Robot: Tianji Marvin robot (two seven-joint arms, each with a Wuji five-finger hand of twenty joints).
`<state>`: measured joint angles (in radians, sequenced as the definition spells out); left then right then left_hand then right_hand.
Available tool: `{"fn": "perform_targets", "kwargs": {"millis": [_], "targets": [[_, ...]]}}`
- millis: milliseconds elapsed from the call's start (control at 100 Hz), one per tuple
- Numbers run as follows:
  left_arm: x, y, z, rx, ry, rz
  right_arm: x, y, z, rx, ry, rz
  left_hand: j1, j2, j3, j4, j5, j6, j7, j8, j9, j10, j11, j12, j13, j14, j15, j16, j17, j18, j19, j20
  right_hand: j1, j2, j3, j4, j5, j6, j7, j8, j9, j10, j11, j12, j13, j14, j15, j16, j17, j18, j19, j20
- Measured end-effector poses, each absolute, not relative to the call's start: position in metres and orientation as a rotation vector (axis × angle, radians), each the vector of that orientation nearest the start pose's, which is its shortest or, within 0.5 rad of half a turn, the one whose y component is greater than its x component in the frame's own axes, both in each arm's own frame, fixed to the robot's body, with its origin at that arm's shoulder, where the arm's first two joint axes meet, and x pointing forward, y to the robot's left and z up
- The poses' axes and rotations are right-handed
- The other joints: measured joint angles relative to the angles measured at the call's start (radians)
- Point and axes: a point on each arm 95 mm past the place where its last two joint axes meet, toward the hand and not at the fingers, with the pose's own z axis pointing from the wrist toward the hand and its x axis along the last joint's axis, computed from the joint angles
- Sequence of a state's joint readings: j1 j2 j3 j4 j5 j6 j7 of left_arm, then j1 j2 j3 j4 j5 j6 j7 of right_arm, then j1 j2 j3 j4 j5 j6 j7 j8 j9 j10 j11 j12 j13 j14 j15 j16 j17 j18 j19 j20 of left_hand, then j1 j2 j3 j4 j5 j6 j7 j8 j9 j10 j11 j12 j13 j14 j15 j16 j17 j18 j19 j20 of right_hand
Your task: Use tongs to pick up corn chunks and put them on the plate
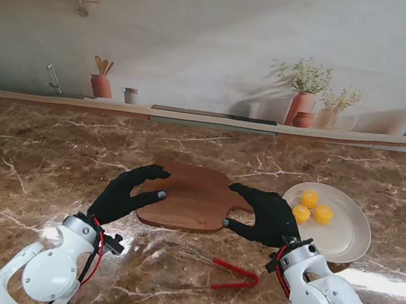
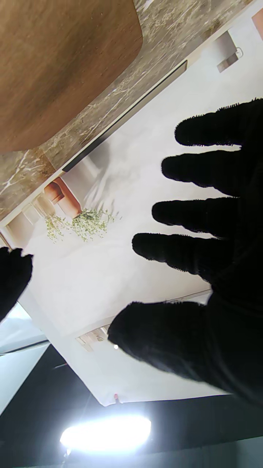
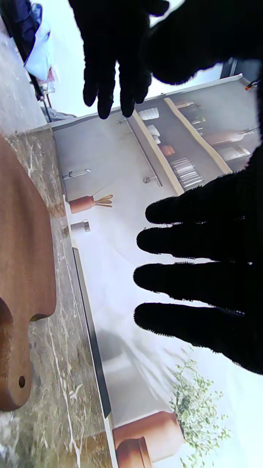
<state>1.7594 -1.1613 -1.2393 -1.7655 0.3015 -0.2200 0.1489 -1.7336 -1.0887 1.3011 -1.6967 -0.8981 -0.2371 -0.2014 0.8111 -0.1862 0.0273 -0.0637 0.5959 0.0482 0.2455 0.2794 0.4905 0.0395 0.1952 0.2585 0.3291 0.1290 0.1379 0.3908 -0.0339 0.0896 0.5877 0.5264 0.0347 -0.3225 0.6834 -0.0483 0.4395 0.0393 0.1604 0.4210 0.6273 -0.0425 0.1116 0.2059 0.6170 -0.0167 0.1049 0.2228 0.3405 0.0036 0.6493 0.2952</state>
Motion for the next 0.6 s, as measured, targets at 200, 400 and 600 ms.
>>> {"fn": "perform_targets", "kwargs": {"millis": [200, 400, 600], "targets": [[0.347, -0.037, -0.316, -1.617, 1.026, -2.214, 0.37, -0.006, -0.32, 1.235, 1.293, 1.962, -0.083, 0.01, 0.0, 0.012, -0.107, -0.015, -0.089, -0.087, -0.123, -0.045, -0.009, -0.058, -0.103, -0.076, -0.029, -0.053, -0.001, -0.047, -0.209, -0.107, -0.037, 0.034, -0.005, 0.001, -0.002, 0.003, -0.025, -0.023, -0.058, 0.022, -0.018, -0.048, -0.044, -0.01, -0.011, -0.039, -0.031, -0.033, -0.022, -0.054], [0.349, -0.035, -0.32, -1.567, 1.018, -2.199, 0.381, -0.002, -0.32, 1.223, 1.299, 2.003, -0.116, 0.009, 0.0, 0.014, -0.158, -0.023, -0.111, -0.099, -0.154, -0.062, -0.011, -0.063, -0.124, -0.093, -0.04, -0.06, -0.001, -0.063, -0.239, -0.109, -0.076, 0.072, -0.007, 0.001, -0.039, 0.02, -0.048, -0.037, -0.128, 0.034, -0.028, -0.072, -0.099, -0.01, -0.022, -0.052, -0.075, -0.041, -0.043, -0.079], [0.349, -0.033, -0.321, -1.571, 1.01, -2.189, 0.385, 0.004, -0.318, 1.223, 1.288, 2.037, -0.129, 0.009, 0.0, 0.014, -0.158, -0.023, -0.111, -0.099, -0.165, -0.069, -0.013, -0.07, -0.144, -0.105, -0.042, -0.066, -0.001, -0.072, -0.261, -0.109, -0.076, 0.085, -0.01, 0.001, -0.067, 0.027, -0.051, -0.038, -0.151, 0.036, -0.03, -0.084, -0.125, -0.01, -0.025, -0.052, -0.095, -0.043, -0.061, -0.092]]}}
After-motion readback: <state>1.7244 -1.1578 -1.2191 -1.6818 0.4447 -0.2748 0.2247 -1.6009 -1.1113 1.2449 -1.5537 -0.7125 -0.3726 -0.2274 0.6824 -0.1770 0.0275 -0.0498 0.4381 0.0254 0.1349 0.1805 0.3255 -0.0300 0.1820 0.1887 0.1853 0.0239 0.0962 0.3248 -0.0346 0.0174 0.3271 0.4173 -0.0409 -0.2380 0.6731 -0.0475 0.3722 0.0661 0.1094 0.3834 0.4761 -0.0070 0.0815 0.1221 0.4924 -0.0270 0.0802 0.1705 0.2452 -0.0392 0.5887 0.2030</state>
